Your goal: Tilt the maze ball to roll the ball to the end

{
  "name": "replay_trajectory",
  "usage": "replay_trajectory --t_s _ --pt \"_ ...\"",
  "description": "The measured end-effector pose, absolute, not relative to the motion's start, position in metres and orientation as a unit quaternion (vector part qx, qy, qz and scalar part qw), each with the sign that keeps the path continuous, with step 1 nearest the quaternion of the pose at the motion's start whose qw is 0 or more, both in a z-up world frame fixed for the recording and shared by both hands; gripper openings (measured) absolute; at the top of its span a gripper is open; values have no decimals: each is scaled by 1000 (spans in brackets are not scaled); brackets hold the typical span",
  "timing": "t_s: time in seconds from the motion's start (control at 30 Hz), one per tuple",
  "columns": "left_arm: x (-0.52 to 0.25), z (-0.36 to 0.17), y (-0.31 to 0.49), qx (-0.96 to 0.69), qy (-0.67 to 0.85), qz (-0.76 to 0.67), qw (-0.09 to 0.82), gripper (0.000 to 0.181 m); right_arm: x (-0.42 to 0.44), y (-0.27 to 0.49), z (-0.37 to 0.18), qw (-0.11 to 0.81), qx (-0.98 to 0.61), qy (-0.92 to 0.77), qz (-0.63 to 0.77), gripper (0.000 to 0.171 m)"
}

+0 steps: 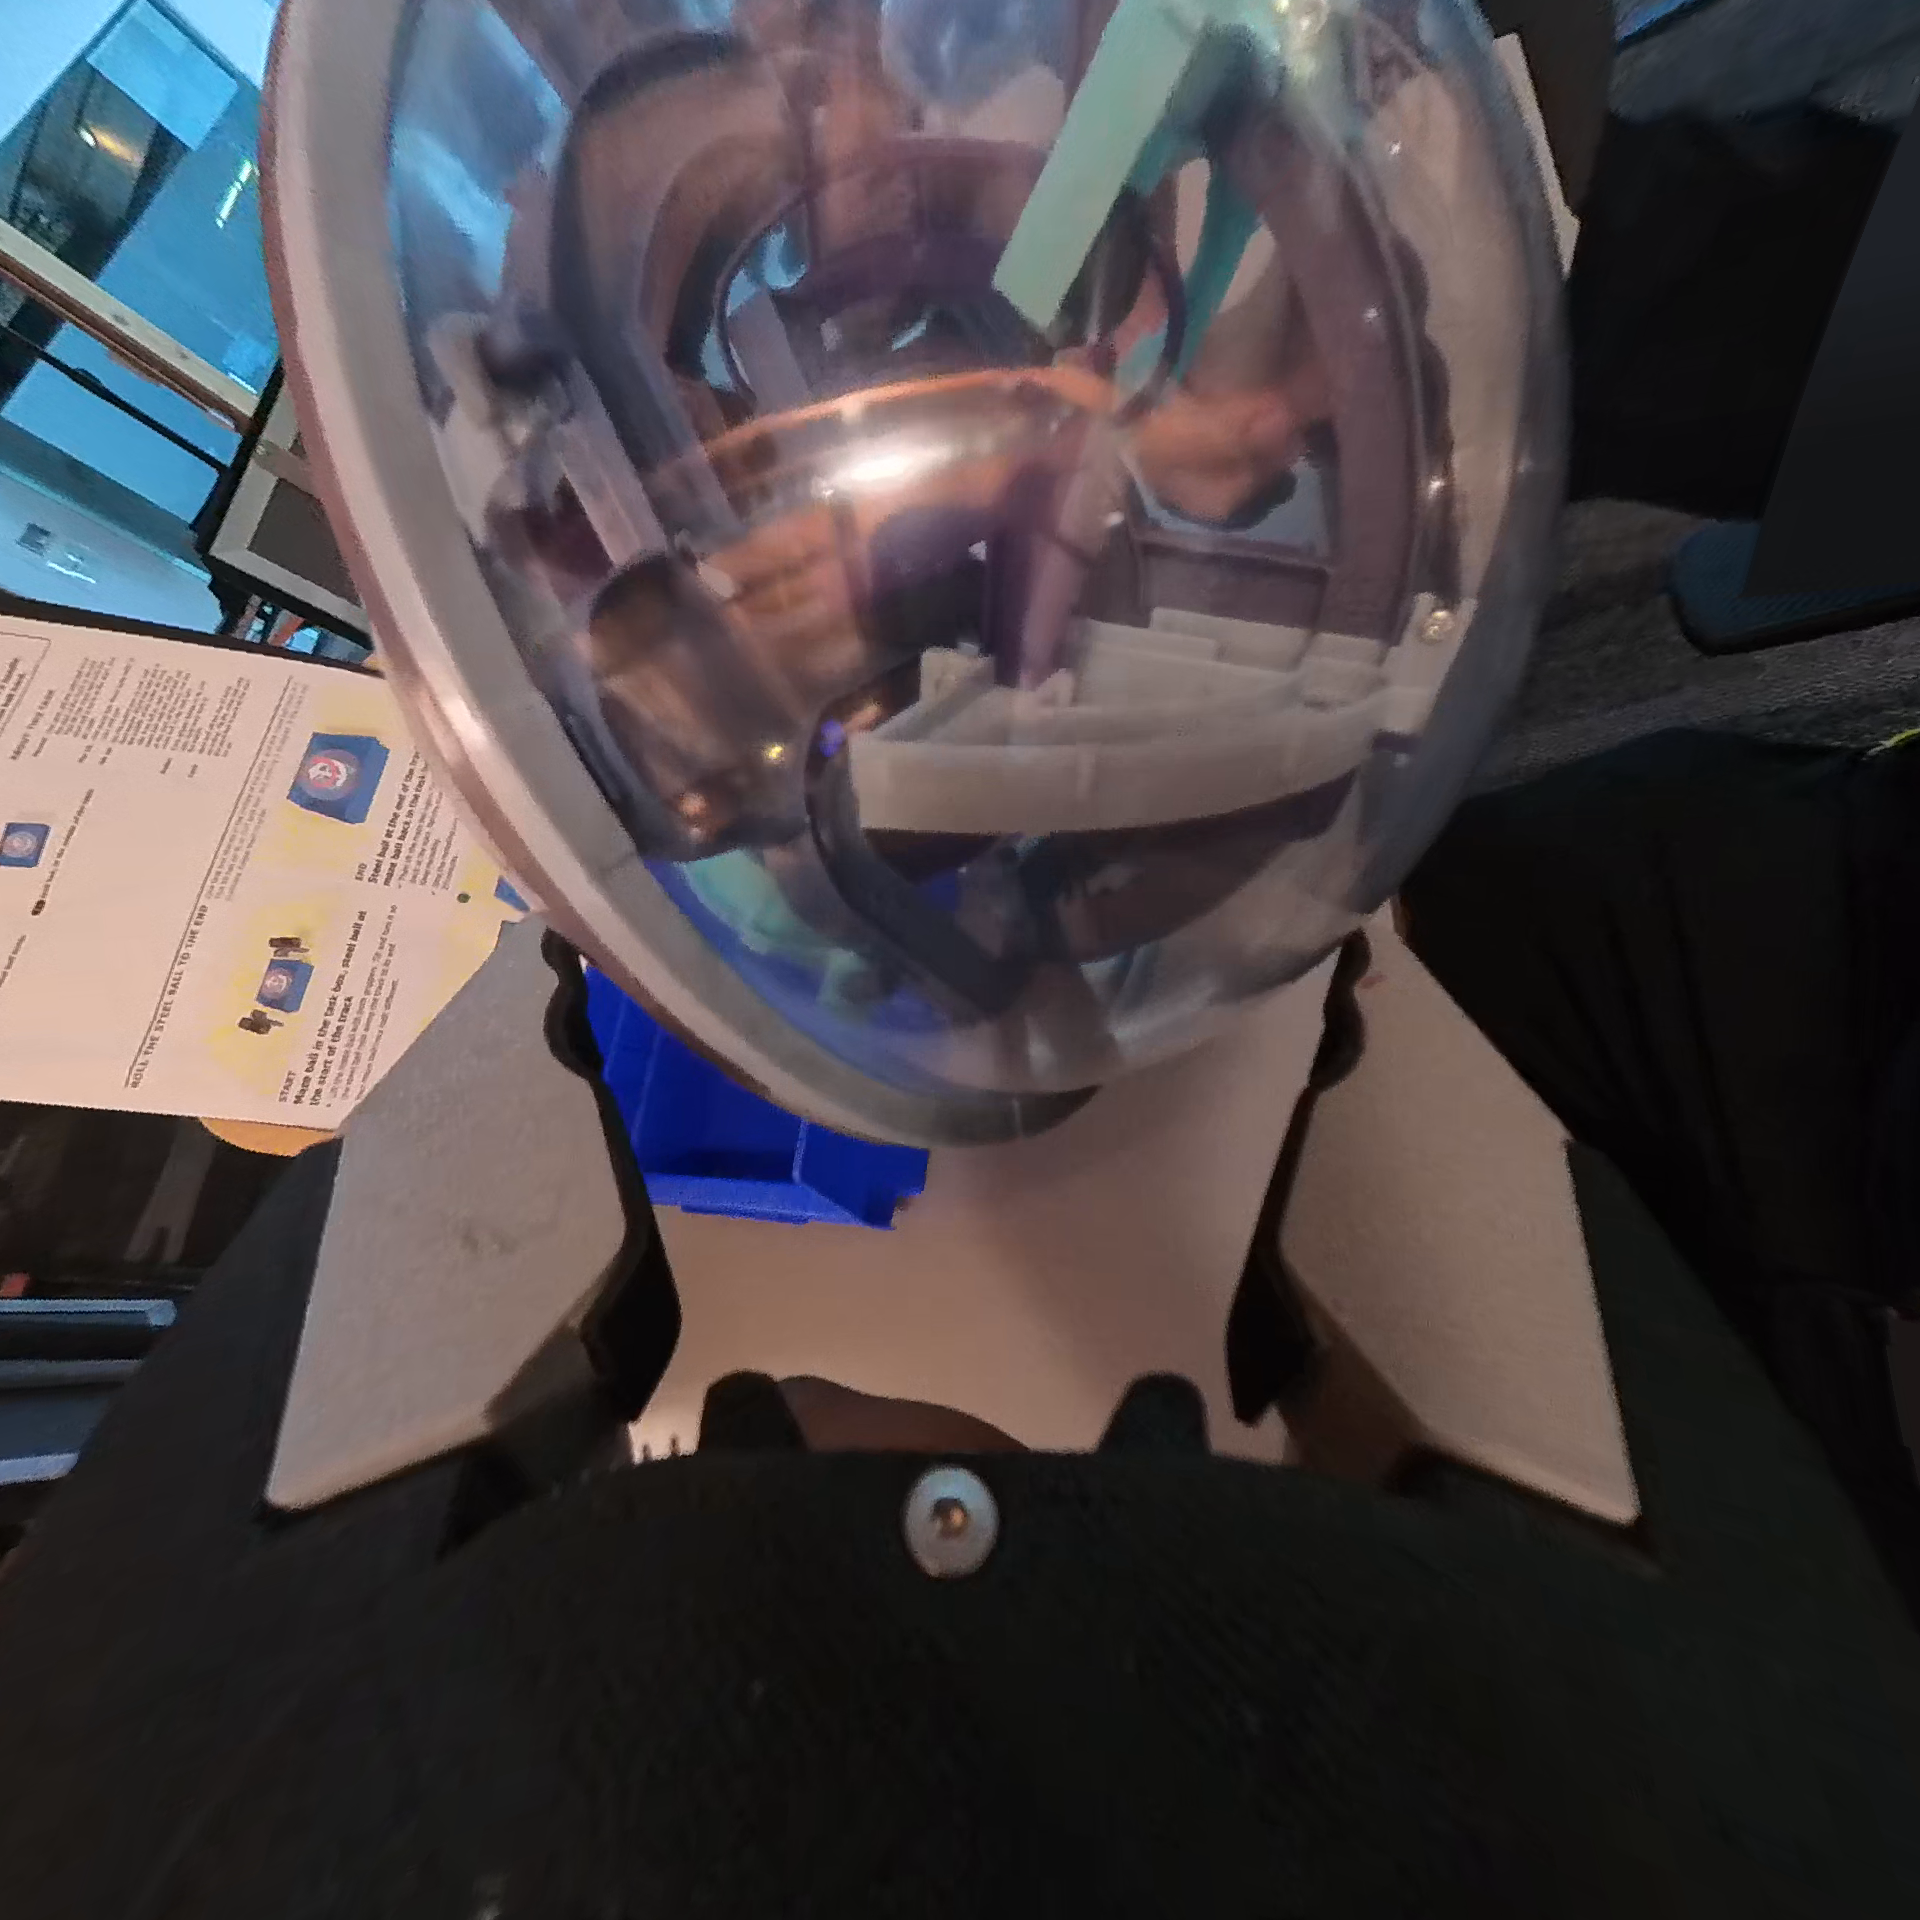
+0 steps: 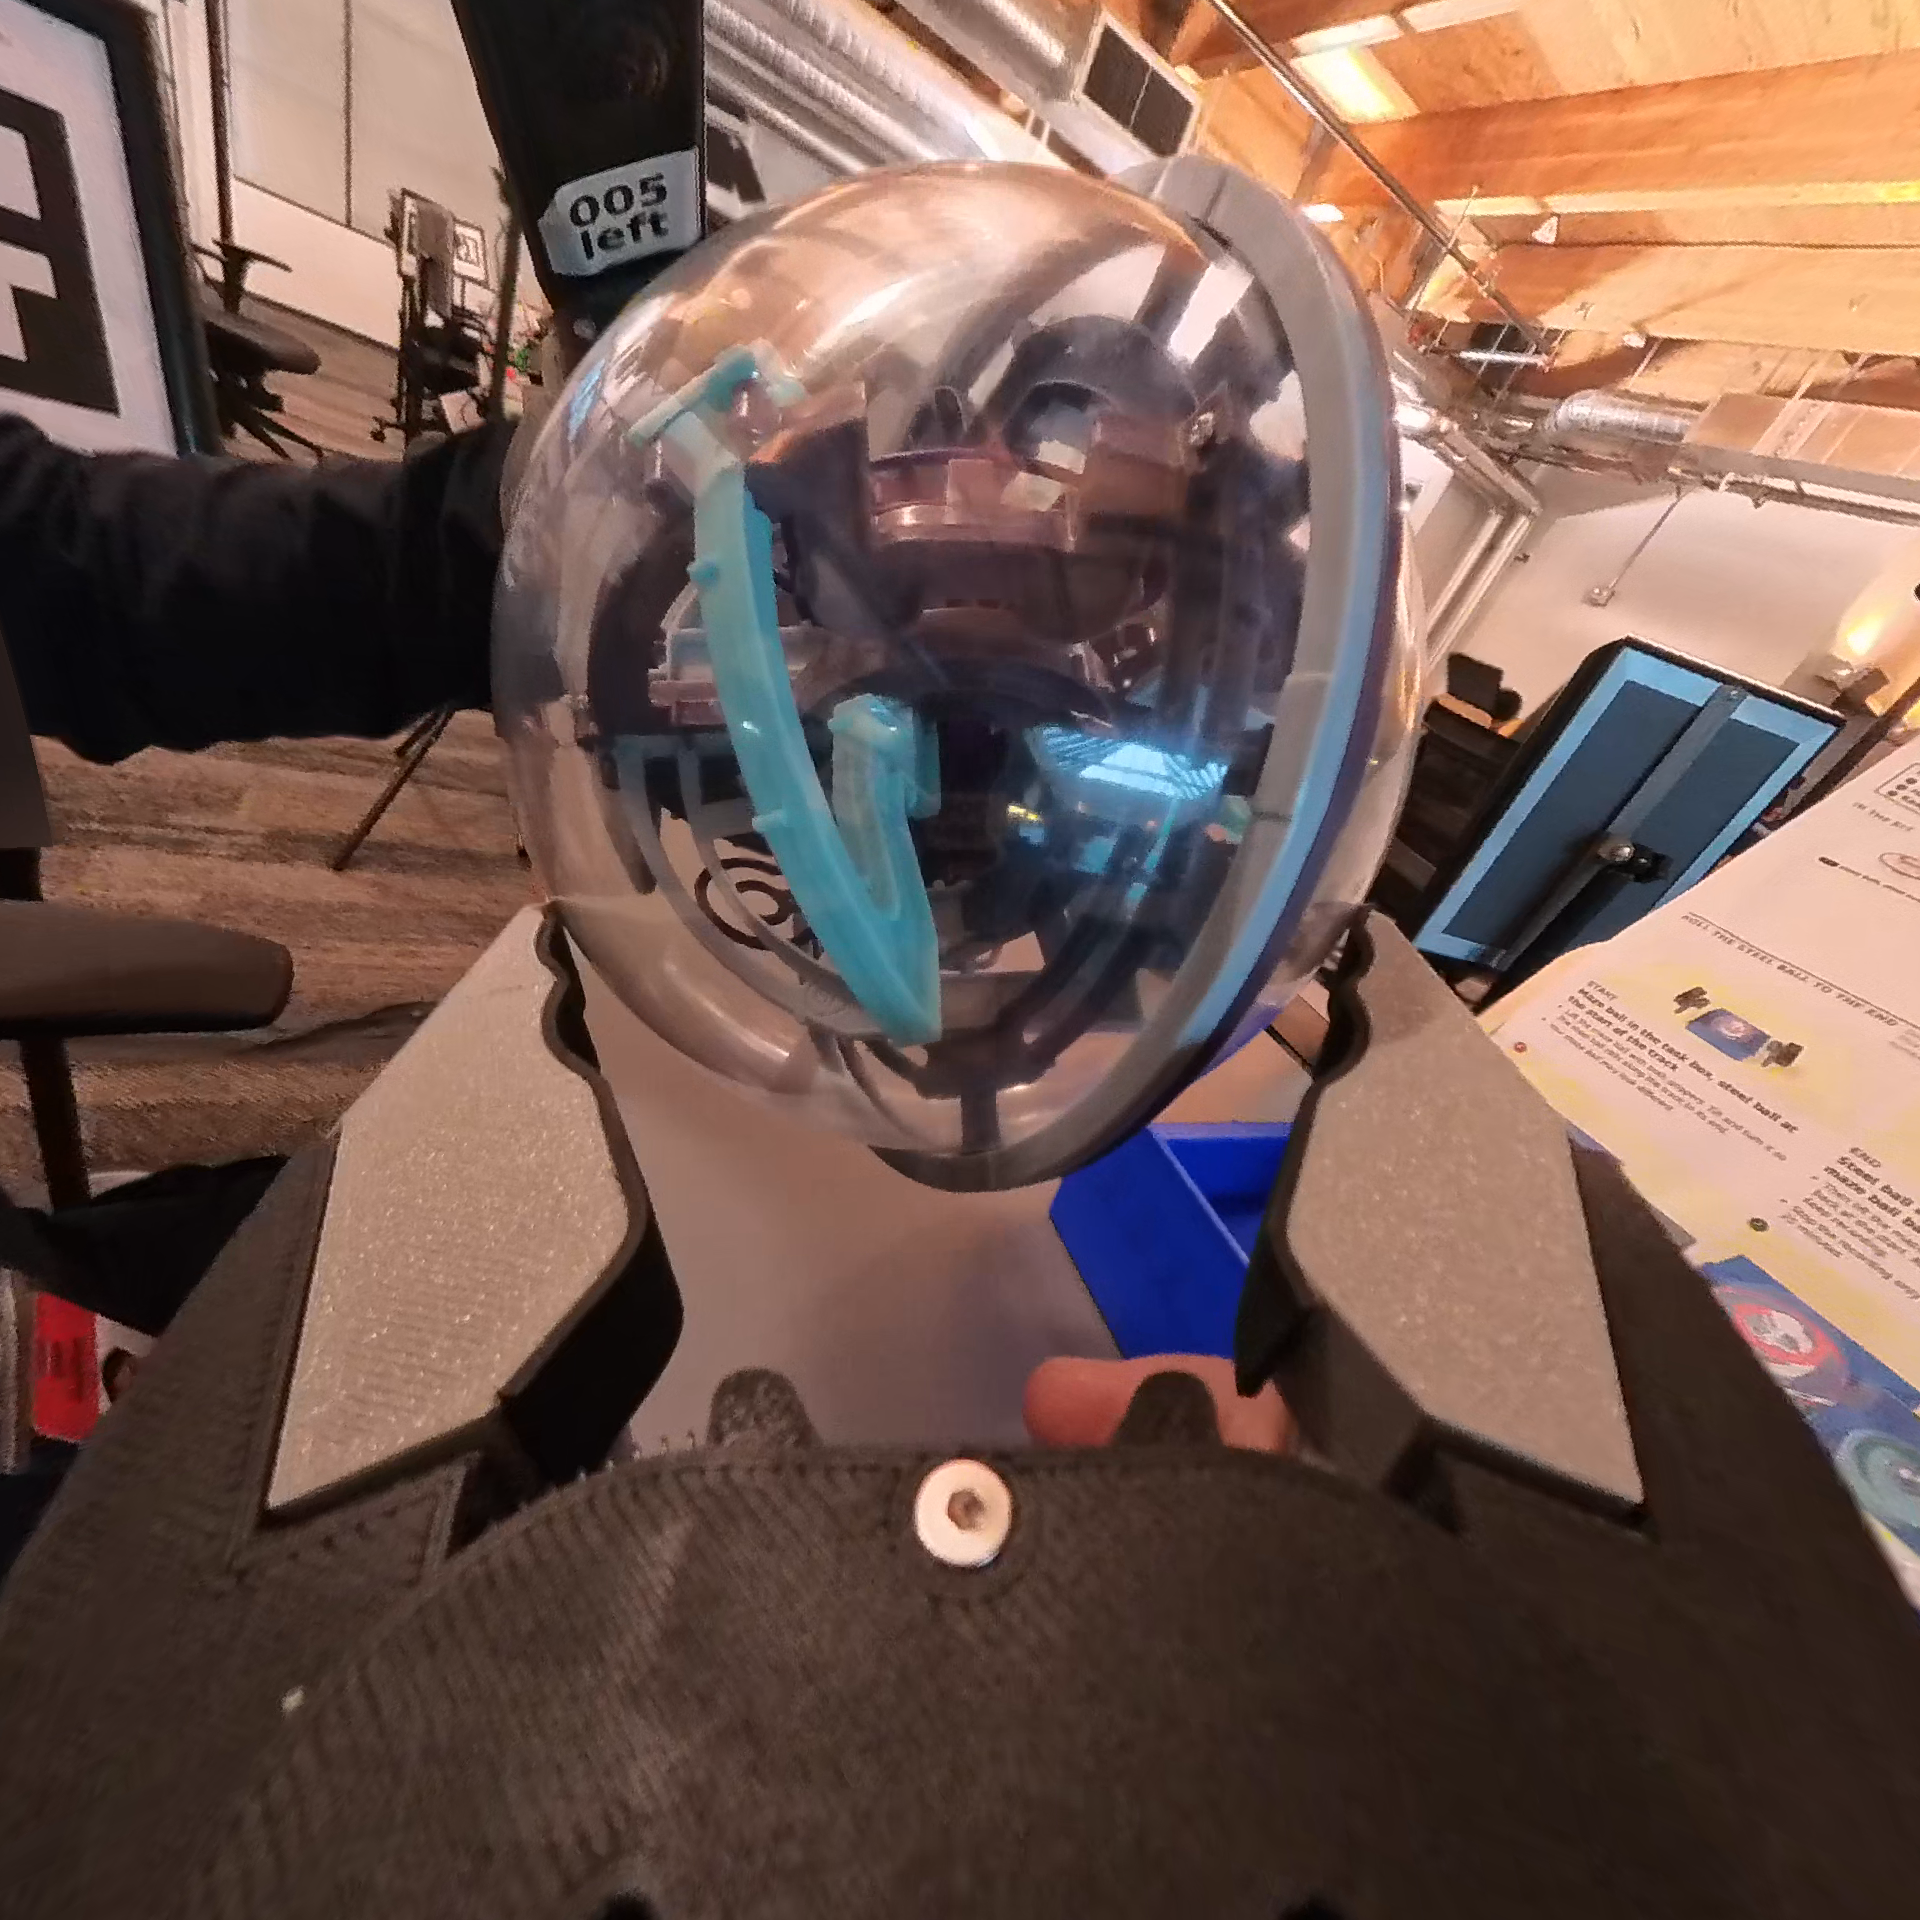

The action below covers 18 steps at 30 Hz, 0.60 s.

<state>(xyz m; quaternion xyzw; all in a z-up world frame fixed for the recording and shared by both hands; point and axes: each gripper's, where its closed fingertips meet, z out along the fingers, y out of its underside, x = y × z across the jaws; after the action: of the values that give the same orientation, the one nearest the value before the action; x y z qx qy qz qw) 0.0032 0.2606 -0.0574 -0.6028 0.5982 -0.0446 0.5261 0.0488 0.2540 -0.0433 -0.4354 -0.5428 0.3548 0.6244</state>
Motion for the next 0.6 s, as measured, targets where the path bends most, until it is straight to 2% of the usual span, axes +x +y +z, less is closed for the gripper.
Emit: replay_trajectory --t_s 0.6 --pt "2 -66 258 -603 595 -51 529 139 48 249 -49 628 -435 -542 350 138"
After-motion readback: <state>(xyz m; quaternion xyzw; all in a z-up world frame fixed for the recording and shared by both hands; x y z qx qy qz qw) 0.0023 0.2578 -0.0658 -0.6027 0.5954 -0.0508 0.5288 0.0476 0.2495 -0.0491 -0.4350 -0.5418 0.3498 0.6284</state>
